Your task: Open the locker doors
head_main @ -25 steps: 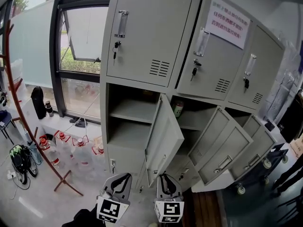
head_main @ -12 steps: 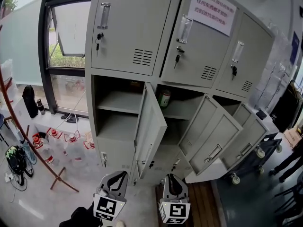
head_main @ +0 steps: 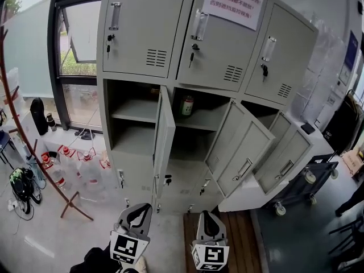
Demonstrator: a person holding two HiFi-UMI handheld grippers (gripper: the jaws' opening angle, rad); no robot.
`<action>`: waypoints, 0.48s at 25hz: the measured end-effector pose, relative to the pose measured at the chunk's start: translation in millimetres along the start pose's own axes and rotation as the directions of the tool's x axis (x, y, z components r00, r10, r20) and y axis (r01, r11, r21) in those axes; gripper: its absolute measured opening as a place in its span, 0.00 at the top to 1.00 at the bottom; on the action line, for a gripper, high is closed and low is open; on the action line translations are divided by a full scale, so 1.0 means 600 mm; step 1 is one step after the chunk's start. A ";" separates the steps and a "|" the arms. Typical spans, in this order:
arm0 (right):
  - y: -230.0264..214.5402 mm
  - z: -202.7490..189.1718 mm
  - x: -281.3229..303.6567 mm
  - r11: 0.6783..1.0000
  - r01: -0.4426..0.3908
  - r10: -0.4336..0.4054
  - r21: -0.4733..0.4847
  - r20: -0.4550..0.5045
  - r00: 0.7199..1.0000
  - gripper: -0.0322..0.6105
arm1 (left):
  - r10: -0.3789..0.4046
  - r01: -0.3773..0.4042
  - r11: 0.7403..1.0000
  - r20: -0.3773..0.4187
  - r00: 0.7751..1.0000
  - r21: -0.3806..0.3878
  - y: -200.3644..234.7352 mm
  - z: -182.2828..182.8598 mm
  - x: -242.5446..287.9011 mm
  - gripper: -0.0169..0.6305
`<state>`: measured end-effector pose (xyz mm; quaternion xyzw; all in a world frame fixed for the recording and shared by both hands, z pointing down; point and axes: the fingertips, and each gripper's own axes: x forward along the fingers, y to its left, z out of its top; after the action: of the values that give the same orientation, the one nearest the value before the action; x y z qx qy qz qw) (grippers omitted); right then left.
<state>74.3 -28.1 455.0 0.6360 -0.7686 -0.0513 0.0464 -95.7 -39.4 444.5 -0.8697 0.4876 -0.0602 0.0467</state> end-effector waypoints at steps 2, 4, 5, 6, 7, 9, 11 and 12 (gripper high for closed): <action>-0.005 -0.007 -0.029 1.000 -0.012 0.012 0.003 -0.003 1.000 0.92 | 0.009 -0.010 1.000 -0.004 1.000 -0.002 -0.025 0.001 -0.020 0.94; -0.007 -0.013 -0.056 1.000 -0.024 0.024 0.005 -0.006 1.000 0.93 | 0.019 -0.019 1.000 -0.007 1.000 0.000 -0.049 0.001 -0.040 0.94; -0.008 -0.015 -0.069 1.000 -0.030 0.030 0.006 -0.007 1.000 0.93 | 0.023 -0.023 1.000 -0.009 1.000 0.003 -0.060 0.001 -0.050 0.94; -0.009 -0.017 -0.082 0.999 -0.034 0.034 0.008 -0.008 0.999 0.93 | 0.027 -0.027 1.000 -0.010 1.000 0.005 -0.071 0.001 -0.060 0.94; -0.010 -0.018 -0.094 0.999 -0.037 0.037 0.011 -0.007 0.999 0.93 | 0.030 -0.030 1.000 -0.010 0.999 0.006 -0.081 0.002 -0.069 0.94; -0.011 -0.019 -0.114 0.999 -0.044 0.044 0.015 -0.003 0.999 0.93 | 0.035 -0.035 0.999 -0.010 0.999 0.008 -0.099 0.004 -0.085 0.94; -0.013 -0.020 -0.131 0.999 -0.050 0.050 0.016 0.002 0.999 0.93 | 0.039 -0.039 0.999 -0.008 0.999 0.010 -0.115 0.005 -0.098 0.94; -0.014 -0.021 -0.139 0.998 -0.053 0.053 0.017 0.004 0.999 0.93 | 0.042 -0.042 0.999 -0.008 0.999 0.011 -0.121 0.005 -0.103 0.94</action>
<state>99.6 51.9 465.6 0.6158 -0.7856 -0.0448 0.0408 -66.0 51.1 448.2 -0.8587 0.5057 -0.0655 0.0508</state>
